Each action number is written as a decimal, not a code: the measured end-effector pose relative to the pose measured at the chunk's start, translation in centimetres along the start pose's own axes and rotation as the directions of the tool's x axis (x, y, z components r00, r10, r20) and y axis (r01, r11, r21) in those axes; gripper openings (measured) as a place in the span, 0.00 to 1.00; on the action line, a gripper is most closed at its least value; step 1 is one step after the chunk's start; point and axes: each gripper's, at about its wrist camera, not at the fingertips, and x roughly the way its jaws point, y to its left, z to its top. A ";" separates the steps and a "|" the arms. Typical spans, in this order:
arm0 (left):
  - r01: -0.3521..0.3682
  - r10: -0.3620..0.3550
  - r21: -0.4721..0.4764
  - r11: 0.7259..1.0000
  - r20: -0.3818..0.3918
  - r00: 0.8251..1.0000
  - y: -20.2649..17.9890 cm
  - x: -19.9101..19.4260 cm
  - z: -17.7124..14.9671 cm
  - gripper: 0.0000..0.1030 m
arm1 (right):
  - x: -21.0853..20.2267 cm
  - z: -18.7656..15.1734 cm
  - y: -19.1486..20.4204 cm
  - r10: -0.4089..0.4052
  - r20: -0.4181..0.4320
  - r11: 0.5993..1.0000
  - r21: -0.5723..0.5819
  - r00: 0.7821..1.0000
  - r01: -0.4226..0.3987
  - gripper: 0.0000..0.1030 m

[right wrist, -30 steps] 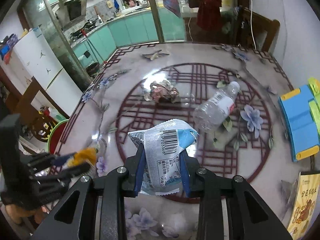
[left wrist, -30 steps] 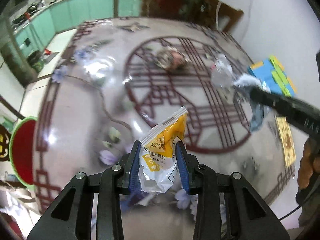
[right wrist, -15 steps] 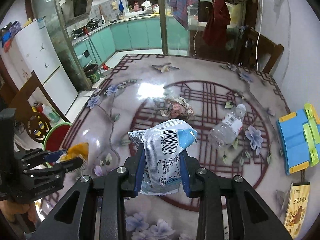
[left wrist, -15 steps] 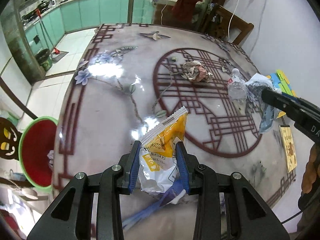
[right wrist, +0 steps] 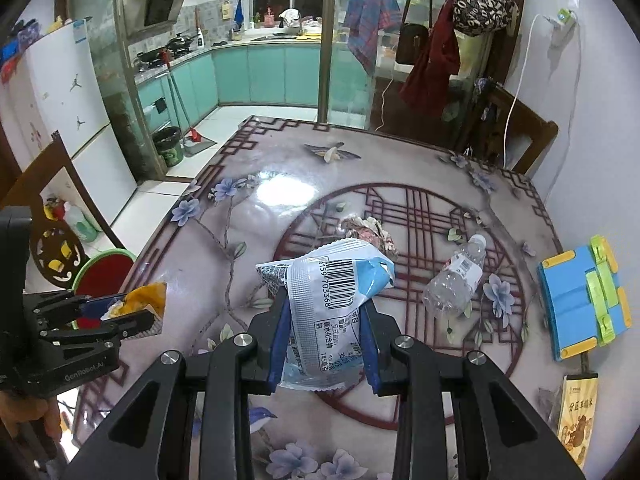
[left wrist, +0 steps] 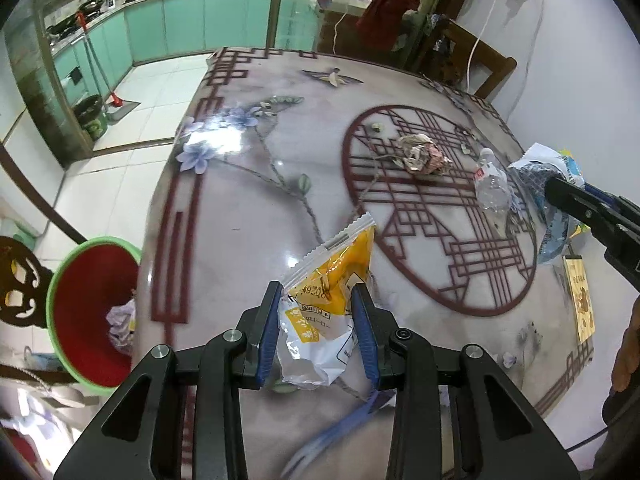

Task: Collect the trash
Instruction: 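Carry the snack bag and barcode wrapper over the red bucket and release both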

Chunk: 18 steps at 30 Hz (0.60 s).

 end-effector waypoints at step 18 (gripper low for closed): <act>-0.020 0.020 -0.076 0.997 -0.001 1.000 7.5 -0.3 -0.1 0.33 | 1.1 2.4 7.4 0.009 0.007 0.997 -0.078 1.000 -0.009 0.28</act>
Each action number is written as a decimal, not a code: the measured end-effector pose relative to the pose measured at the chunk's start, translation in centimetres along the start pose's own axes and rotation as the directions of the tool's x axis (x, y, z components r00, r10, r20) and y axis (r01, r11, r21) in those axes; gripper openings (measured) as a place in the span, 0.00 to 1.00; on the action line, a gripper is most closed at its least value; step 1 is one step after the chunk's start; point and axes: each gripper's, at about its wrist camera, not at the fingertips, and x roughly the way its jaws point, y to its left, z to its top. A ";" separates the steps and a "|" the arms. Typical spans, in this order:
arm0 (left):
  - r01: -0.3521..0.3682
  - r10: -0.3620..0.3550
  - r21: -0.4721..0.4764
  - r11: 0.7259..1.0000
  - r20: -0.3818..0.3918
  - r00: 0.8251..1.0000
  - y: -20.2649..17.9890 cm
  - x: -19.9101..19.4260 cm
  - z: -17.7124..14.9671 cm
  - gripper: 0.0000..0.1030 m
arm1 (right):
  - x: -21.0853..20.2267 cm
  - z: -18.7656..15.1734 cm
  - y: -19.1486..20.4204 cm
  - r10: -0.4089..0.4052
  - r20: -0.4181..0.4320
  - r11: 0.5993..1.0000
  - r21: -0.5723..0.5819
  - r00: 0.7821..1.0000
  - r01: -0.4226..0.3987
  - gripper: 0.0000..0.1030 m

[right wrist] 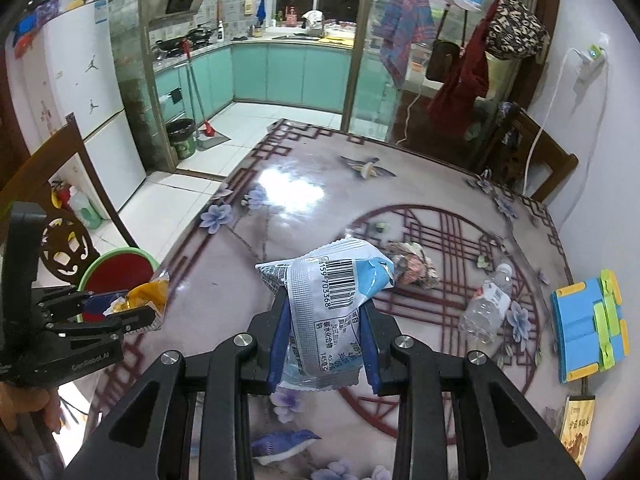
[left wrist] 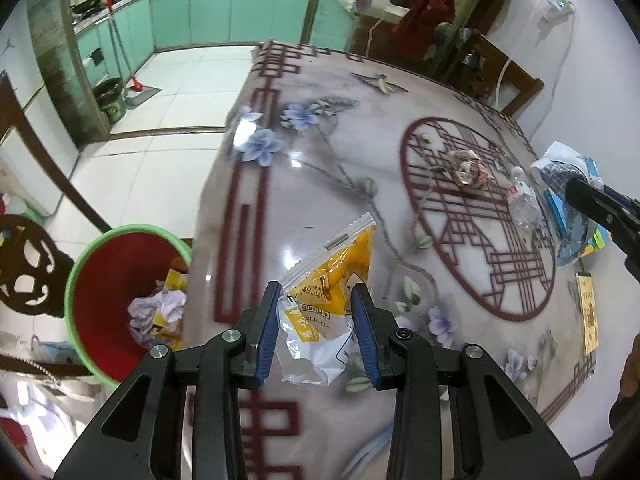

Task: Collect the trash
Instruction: 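Carry the snack bag and barcode wrapper over the red bucket and release both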

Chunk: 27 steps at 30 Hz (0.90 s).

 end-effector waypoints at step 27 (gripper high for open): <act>-0.149 0.145 -0.193 0.970 -0.035 0.989 13.1 0.5 -1.3 0.33 | 4.7 3.5 15.5 0.217 -0.064 0.962 -0.157 0.974 -0.225 0.28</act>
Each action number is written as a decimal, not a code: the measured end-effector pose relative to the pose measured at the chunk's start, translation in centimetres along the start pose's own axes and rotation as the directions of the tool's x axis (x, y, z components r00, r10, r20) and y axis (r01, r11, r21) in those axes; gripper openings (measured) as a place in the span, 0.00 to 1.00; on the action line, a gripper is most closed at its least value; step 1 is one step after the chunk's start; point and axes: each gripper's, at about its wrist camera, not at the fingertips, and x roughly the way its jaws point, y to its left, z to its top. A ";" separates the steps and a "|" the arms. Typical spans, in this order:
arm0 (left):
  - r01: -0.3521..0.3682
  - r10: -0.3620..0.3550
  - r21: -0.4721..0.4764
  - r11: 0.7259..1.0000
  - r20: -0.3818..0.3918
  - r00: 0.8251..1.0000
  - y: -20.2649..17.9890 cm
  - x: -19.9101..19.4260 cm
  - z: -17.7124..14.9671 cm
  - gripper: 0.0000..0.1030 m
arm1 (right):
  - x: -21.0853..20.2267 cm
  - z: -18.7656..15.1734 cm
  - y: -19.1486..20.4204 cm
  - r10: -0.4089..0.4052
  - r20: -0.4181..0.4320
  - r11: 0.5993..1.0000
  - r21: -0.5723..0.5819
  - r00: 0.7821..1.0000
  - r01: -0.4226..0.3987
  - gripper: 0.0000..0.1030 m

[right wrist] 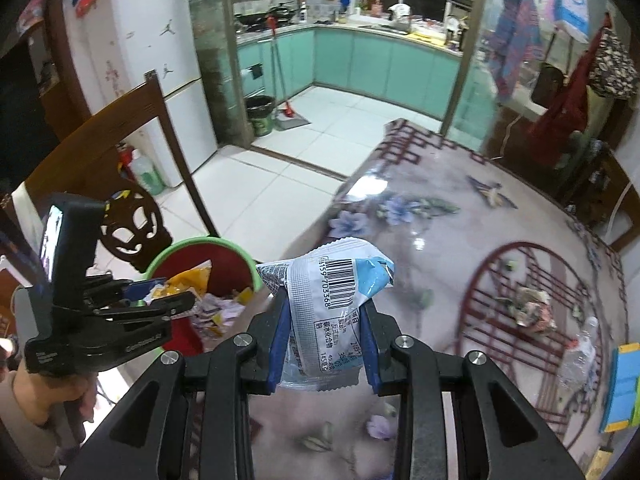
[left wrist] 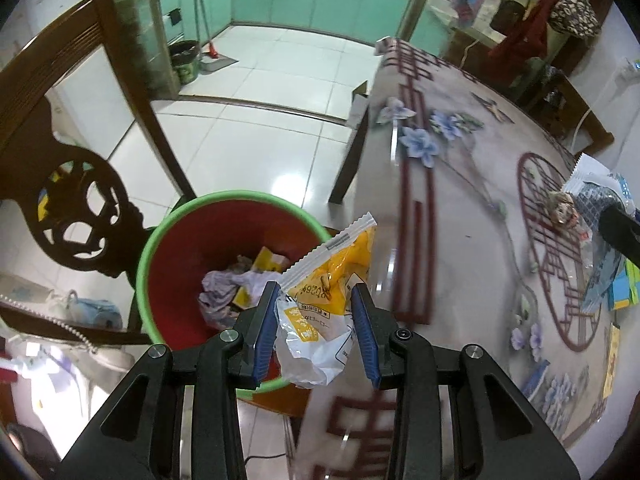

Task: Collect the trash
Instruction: 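Carry the snack bag and barcode wrapper over the red bucket and release both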

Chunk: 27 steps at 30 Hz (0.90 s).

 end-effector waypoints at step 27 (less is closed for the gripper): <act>-0.089 0.086 -0.073 0.993 -0.046 0.995 4.9 2.8 0.9 0.34 | 6.9 1.4 5.3 0.227 -0.095 0.972 -0.034 0.969 -0.231 0.28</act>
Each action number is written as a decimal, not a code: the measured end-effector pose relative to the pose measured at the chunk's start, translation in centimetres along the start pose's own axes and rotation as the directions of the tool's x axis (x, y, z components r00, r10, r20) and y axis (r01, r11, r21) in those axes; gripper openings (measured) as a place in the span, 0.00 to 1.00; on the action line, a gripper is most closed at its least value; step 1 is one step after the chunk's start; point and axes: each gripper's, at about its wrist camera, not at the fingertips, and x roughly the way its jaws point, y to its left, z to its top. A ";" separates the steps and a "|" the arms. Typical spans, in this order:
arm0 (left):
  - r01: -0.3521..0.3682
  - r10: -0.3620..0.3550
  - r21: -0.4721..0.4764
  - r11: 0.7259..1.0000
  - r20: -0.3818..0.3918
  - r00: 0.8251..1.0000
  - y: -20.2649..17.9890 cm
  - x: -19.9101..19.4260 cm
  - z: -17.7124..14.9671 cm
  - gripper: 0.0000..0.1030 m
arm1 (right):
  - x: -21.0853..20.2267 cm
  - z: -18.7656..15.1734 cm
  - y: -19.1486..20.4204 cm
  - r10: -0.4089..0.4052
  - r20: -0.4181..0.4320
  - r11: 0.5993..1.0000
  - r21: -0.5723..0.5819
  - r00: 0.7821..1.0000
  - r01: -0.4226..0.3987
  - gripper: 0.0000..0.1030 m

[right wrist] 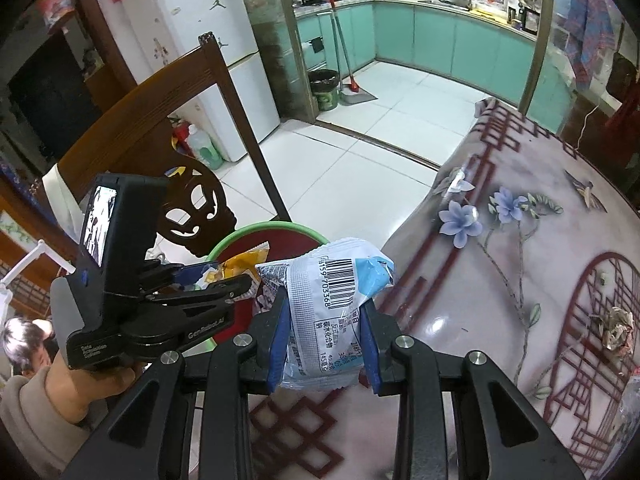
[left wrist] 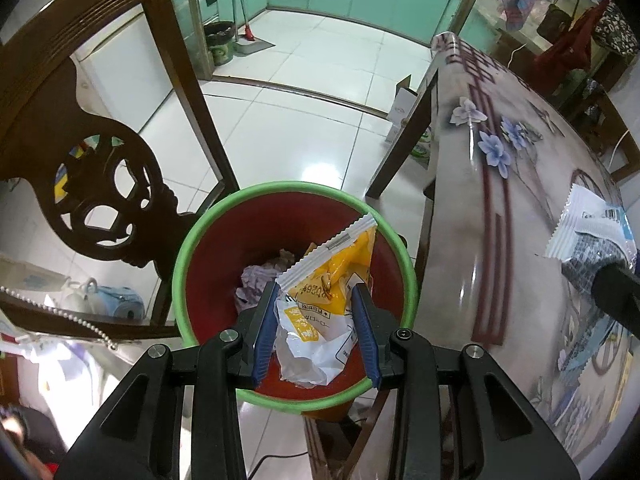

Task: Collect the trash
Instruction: 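Carry the snack bag and barcode wrapper over the red bucket and release both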

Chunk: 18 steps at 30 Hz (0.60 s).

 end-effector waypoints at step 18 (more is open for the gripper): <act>-0.017 0.017 -0.018 1.000 0.007 1.000 0.7 0.1 0.6 0.34 | 1.3 0.4 0.4 0.035 -0.006 0.999 -0.007 0.999 -0.035 0.29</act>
